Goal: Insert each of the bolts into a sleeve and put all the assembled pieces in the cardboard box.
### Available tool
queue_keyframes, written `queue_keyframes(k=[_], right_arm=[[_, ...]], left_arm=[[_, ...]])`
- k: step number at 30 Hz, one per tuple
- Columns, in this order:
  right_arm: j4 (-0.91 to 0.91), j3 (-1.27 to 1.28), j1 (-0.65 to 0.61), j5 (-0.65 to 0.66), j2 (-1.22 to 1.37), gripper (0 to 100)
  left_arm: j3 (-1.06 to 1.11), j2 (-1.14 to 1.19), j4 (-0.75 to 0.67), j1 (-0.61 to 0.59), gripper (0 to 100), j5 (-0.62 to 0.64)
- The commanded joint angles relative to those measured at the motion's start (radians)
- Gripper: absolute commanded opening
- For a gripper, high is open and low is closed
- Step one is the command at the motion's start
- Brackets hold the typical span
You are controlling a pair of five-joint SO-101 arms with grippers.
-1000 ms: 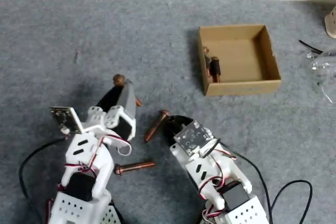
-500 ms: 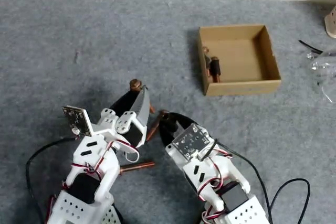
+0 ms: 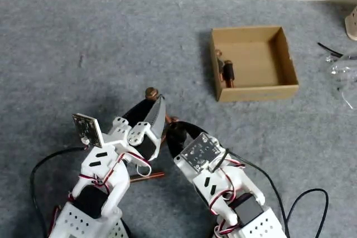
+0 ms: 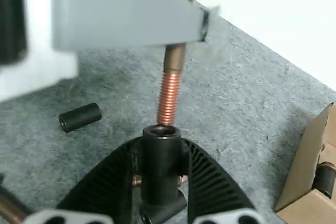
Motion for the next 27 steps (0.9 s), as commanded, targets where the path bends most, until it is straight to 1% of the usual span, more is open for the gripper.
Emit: queue_keyframes(k=[1,19,23,27], right_arm=[[-0.015,0.134,-0.015,-0.006,-0.021,0.4],[-0.018,0.134,-0.013,-0.005,-0.021,0.4],[-0.016,0.134,-0.013,0.043,-0.021,0.4],[-0.018,0.134,0.002,0.043,-0.021,0.4]], left_arm=[[0.013,-0.015,-0.012,0.033,0,0.003],[-0.039,-0.015,-0.009,0.042,0,0.008],[-0.056,-0.015,-0.009,0.036,0,0.008],[-0.073,-0.015,-0.009,0.035,0,0.006]])
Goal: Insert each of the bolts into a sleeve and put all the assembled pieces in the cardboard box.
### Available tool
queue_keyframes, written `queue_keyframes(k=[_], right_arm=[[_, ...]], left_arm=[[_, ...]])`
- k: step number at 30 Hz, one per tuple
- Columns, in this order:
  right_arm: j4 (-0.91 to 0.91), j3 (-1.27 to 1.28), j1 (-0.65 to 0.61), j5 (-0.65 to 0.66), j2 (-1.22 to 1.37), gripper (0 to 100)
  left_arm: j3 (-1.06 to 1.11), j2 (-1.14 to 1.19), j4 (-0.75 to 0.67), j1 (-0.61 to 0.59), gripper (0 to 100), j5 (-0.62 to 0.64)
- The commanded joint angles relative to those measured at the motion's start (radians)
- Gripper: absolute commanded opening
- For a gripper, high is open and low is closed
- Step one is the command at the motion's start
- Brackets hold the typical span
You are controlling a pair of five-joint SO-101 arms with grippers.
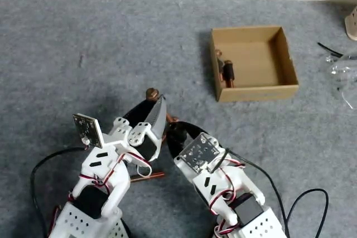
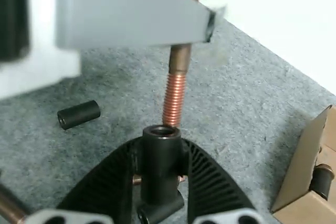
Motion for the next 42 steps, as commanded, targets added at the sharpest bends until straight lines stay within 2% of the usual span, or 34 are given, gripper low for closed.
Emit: queue_keyframes(k=[1,5,12,17,24,29,37,42], right_arm=[[-0.018,0.134,0.007,0.017,-0.021,0.4],[-0.019,0.134,0.012,0.017,-0.021,0.4],[-0.019,0.134,0.039,0.017,-0.021,0.4],[-0.022,0.134,0.058,0.018,-0.021,0.4],[-0.035,0.134,0.061,0.018,-0.021,0.4],[-0.033,0.134,0.056,0.020,-0.021,0.4],[-0.033,0.134,0.061,0.025,-0.021,0.4],[-0.033,0.134,0.062,0.025,-0.021,0.4]], left_arm=[[-0.064,-0.015,-0.009,0.027,0,0.006],[-0.090,-0.015,-0.009,0.024,0,0.003],[-0.151,-0.015,-0.008,-0.061,0,0.008],[-0.154,-0.015,0.078,-0.058,0,0.011],[-0.077,-0.015,0.107,0.081,0,0.008],[-0.044,-0.015,0.038,0.079,0,0.008],[0.028,-0.013,0.041,0.117,0,0.005],[0.028,-0.012,0.180,0.119,0,0.003]])
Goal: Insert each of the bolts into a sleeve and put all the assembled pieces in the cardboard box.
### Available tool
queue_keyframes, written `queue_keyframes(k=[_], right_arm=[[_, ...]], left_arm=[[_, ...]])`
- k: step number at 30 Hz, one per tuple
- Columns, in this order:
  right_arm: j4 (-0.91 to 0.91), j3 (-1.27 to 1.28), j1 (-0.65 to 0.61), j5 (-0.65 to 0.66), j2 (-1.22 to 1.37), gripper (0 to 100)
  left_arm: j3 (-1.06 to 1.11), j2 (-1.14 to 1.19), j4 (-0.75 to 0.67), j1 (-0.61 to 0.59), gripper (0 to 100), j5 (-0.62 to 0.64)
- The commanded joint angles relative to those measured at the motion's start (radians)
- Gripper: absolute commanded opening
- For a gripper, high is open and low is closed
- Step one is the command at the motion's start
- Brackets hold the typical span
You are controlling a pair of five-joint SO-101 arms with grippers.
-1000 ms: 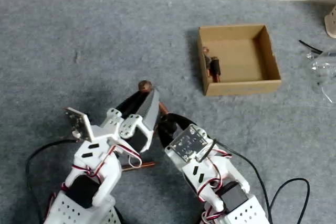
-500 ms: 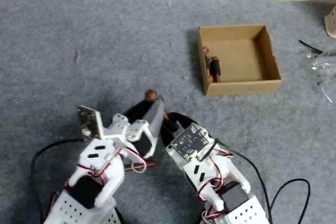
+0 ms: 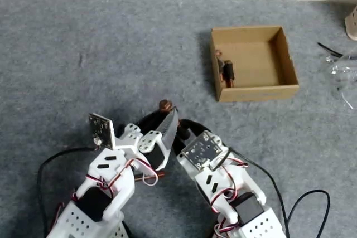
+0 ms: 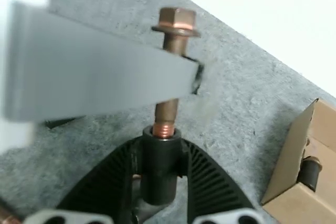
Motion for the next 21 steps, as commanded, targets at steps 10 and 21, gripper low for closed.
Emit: queue_keyframes(k=[10,21], right_arm=[[-0.028,0.134,0.016,0.014,-0.021,0.4],[-0.044,0.134,0.061,0.014,-0.021,0.4]], left_arm=[[0.019,-0.010,0.143,0.010,0,-0.008],[0.019,-0.008,0.141,-0.145,24,0.003]])
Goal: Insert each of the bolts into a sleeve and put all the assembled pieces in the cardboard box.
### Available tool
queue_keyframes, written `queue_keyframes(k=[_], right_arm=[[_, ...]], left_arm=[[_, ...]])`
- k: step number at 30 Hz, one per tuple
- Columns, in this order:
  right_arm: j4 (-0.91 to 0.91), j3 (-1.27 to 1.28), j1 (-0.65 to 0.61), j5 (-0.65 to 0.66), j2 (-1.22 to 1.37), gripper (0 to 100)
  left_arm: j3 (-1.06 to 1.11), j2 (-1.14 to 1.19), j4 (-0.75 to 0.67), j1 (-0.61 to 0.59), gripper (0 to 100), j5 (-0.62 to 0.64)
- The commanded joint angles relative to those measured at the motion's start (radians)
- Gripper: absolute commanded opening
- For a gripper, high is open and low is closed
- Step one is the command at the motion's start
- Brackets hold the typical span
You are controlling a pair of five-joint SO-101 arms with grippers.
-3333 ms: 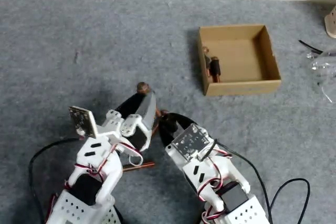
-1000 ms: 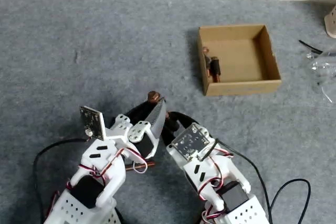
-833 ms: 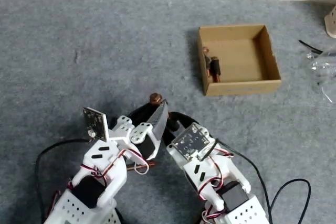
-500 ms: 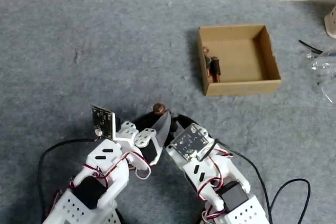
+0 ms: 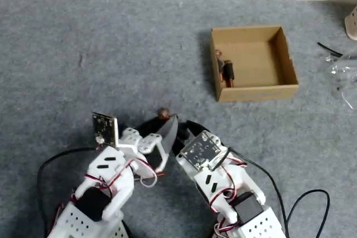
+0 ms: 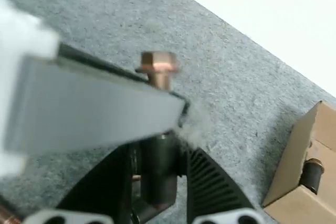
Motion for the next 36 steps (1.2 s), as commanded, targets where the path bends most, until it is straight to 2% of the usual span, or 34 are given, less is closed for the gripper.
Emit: queue_keyframes(k=[1,4,11,15,19,24,28,35,36], right_arm=[[-0.044,0.133,0.047,0.009,-0.021,0.4],[-0.044,0.133,0.047,0.009,-0.021,0.4],[-0.044,0.133,0.048,0.009,-0.021,0.4],[-0.044,0.133,0.048,0.009,-0.021,0.4],[-0.044,0.133,0.059,0.009,-0.021,0.4],[-0.073,0.133,0.127,0.003,-0.021,0.4],[-0.073,0.133,0.156,0.002,-0.021,0.4],[-0.085,0.134,0.211,0.002,-0.021,0.4],[-0.085,0.134,0.220,0.000,-0.019,0.4]], left_arm=[[0.019,0.001,0.003,-0.051,29,0.006],[0.019,0.001,0.003,-0.051,34,0.052],[-0.008,-0.004,0.003,-0.070,32,0.071],[-0.045,-0.004,0.000,-0.216,32,0.181],[-0.044,-0.004,-0.003,-0.364,32,0.187],[-0.041,0.001,0.003,-0.397,32,0.181],[-0.039,0.002,0.055,-0.392,30,0.074],[-0.047,0.001,0.086,-0.390,1,-0.232],[-0.047,0.001,0.086,-0.390,0,-0.252]])
